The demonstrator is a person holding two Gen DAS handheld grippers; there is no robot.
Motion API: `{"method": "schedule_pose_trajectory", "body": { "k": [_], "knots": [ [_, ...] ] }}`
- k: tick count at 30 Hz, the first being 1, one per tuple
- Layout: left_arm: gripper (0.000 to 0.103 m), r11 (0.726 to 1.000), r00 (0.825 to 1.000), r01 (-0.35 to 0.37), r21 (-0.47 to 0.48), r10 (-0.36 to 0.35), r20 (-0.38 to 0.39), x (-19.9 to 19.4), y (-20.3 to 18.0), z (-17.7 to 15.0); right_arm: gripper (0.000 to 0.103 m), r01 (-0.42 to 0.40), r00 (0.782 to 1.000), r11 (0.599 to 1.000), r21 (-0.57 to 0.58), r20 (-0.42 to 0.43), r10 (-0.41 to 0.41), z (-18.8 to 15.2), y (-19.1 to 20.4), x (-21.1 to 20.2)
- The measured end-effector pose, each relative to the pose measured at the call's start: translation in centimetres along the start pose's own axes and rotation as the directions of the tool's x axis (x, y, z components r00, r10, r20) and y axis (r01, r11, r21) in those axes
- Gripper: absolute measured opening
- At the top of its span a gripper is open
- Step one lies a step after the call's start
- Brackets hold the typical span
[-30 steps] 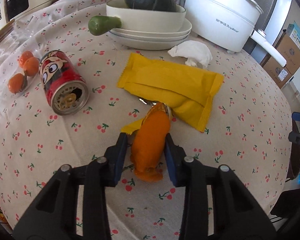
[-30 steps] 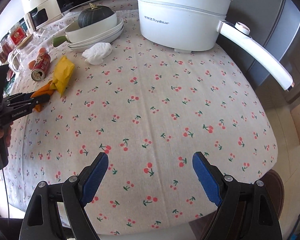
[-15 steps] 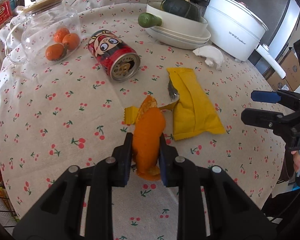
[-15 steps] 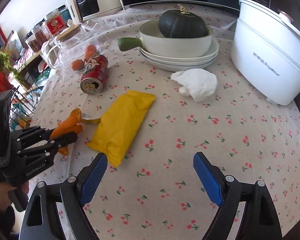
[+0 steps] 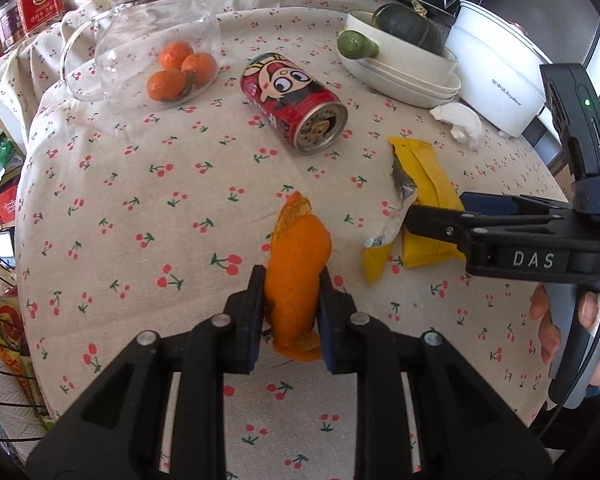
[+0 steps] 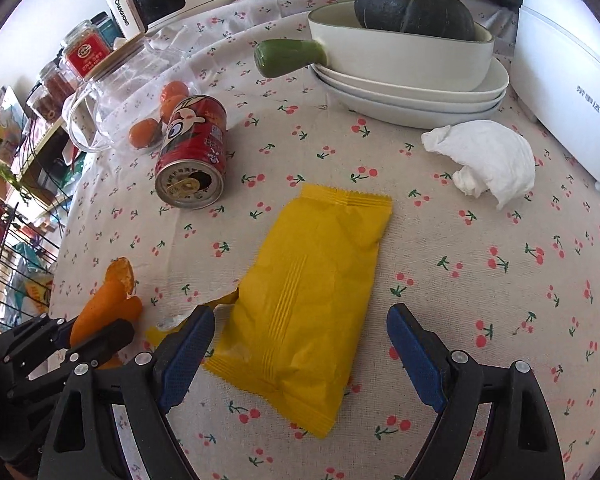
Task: Collect trash
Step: 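Grasp the yellow snack bag with the right gripper while the left gripper holds the peel, then carry the orange peel and the yellow bag over the brown bin with both grippers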
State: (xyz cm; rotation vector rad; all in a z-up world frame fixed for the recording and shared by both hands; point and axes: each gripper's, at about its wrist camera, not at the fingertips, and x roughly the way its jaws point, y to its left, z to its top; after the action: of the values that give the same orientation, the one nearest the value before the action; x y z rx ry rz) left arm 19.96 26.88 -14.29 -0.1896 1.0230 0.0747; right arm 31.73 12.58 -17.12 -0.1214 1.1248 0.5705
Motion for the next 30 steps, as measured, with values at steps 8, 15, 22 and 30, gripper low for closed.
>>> {"method": "schedule_pose_trajectory", "body": {
  "k": [8, 15, 22, 30],
  "knots": [
    [0.025, 1.000, 1.000, -0.011, -0.018, 0.011, 0.011, -1.0, 0.2, -0.3, 0.060, 0.100, 0.995, 0.992, -0.075, 0.032, -0.098, -0.5, 1.2, 0.0],
    [0.025, 1.000, 1.000, -0.010, 0.025, 0.010, 0.021, -2.9, -1.9, -0.2, 0.056, 0.058, 0.998, 0.998, -0.033, 0.040, -0.057, -1.7, -1.7, -3.8],
    [0.025, 0.998, 0.999, 0.007, 0.066, -0.010, 0.046, -5.2, -5.6, 0.2, 0.056, 0.072, 0.994, 0.997, -0.014, 0.081, -0.071, -3.8, -5.0, -9.2],
    [0.025, 0.986, 0.997, 0.023, 0.162, -0.035, 0.070, -7.6, -11.7, -0.6, 0.056, 0.118, 0.985, 0.993, 0.010, 0.126, -0.119, -7.1, -9.8, -15.6]
  ]
}}
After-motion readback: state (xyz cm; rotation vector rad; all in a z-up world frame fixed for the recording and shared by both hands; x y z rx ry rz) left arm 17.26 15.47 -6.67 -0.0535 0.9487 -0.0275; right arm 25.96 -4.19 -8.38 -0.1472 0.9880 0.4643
